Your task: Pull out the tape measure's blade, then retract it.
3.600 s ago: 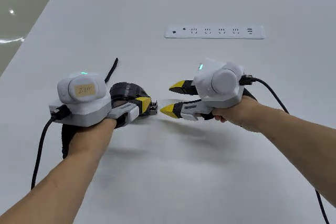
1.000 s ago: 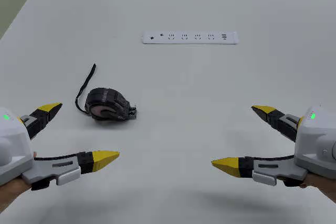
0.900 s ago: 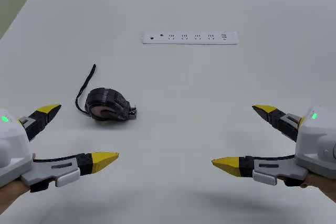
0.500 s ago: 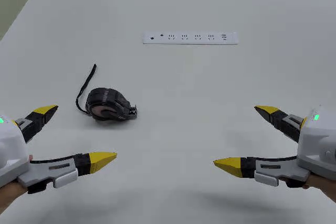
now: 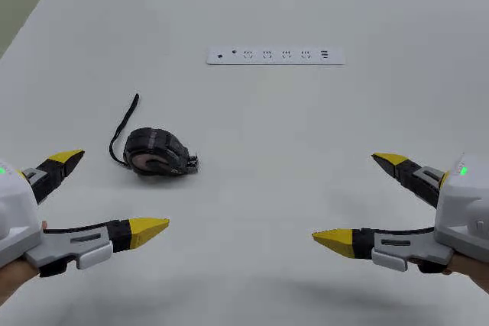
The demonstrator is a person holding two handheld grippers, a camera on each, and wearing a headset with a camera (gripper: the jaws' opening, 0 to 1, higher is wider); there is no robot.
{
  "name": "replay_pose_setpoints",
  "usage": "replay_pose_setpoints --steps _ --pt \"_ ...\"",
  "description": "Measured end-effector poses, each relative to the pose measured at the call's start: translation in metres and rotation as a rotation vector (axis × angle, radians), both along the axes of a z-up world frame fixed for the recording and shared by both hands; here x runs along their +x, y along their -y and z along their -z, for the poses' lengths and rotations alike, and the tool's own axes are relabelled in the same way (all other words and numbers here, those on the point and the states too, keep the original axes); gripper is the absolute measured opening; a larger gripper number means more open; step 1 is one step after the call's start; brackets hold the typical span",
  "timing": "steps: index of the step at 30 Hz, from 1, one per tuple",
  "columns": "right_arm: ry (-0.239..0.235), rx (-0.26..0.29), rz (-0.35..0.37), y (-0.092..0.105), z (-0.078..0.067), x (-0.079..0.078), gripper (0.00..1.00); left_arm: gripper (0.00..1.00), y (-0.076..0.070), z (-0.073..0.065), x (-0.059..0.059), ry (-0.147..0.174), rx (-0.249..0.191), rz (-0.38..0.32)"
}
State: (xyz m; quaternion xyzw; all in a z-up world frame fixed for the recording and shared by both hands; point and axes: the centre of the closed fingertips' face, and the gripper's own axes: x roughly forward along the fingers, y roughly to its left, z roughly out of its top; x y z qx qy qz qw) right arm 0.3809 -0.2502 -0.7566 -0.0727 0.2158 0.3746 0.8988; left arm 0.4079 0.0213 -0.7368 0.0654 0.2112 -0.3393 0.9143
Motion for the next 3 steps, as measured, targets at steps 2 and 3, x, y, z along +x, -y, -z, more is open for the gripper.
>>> replay_pose_setpoints --steps 2,3 --pt "0.000 0.002 0.002 0.0004 -0.0003 0.0000 0.99 1.00 0.0000 -0.0004 0.0000 0.001 0.001 0.002" --pt "0.000 0.001 0.001 0.0005 -0.0007 -0.0003 0.99 1.00 0.0000 -0.0006 0.0000 0.001 0.000 0.002"
